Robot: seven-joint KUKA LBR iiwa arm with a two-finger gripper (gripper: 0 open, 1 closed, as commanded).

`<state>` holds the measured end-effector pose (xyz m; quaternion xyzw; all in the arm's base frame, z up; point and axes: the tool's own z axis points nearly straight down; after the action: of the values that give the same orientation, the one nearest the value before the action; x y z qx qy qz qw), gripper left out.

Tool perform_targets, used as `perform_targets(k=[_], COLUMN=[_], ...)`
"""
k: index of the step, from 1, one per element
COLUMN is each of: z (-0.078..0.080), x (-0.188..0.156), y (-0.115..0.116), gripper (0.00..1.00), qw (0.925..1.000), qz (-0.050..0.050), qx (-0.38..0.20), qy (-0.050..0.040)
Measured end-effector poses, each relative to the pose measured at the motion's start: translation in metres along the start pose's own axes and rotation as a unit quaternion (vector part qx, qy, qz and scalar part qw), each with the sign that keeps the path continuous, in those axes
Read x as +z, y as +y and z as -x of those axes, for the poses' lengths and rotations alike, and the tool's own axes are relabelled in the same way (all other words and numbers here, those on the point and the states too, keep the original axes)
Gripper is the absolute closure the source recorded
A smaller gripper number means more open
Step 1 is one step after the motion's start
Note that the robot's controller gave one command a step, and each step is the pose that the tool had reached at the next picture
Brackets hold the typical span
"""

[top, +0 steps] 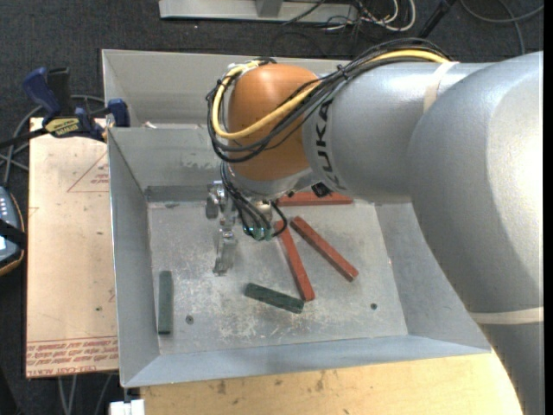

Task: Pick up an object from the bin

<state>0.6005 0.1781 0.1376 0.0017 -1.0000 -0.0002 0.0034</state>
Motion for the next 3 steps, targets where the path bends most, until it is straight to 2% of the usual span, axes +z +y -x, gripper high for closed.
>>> perform_targets(k=[1, 2, 3], z=[0.001, -0.086, -0.010], x=[0.060, 0.057, 0.034], y=[-0.088, -0.135, -0.172], gripper=[0.00, 0.00, 0.00], qw=[0.9978, 0.9909, 0.9989], qz=[-0.002, 0.000, 0.000], qx=[0.066, 0.135, 0.047], qy=[-0.0010, -0.0010, -0.0071])
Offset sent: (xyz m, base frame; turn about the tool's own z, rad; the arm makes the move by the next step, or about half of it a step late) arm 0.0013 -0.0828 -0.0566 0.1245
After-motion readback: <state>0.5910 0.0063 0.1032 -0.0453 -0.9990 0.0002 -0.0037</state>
